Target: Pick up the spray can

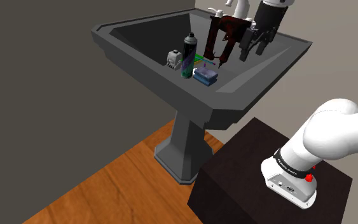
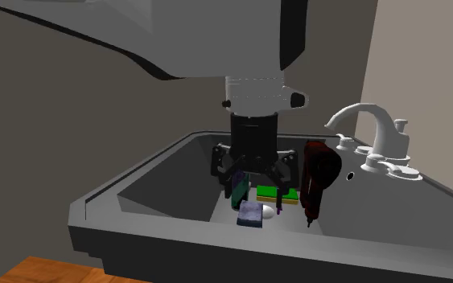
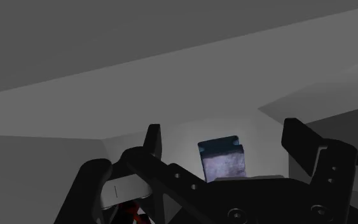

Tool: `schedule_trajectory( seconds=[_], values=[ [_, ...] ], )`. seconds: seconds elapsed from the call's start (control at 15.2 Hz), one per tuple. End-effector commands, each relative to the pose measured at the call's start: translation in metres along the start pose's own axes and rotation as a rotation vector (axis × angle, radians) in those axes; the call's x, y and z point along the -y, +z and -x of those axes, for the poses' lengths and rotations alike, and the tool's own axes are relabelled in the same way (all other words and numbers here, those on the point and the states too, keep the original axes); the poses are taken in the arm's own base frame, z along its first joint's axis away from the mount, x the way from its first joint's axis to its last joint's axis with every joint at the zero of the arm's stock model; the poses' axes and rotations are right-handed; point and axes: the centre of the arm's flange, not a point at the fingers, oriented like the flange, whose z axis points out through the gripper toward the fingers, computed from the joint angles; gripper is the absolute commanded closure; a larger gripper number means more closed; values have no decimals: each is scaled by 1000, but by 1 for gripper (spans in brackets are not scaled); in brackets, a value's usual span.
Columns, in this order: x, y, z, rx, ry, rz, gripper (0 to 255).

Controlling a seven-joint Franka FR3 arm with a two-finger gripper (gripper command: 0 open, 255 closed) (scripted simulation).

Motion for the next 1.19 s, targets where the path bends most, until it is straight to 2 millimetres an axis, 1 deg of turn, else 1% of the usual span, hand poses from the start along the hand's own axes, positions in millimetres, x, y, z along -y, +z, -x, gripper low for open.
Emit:
schedule_trajectory(
  seconds=[0.0, 0.33, 0.59, 1.12],
  values=[
    [0, 0, 0, 0, 0, 0, 0],
    [37, -5, -58, -8, 91, 52, 0],
    [64, -8, -107, -15, 163, 94, 0],
    [105, -13, -209, -27, 308, 178, 0]
  ],
)
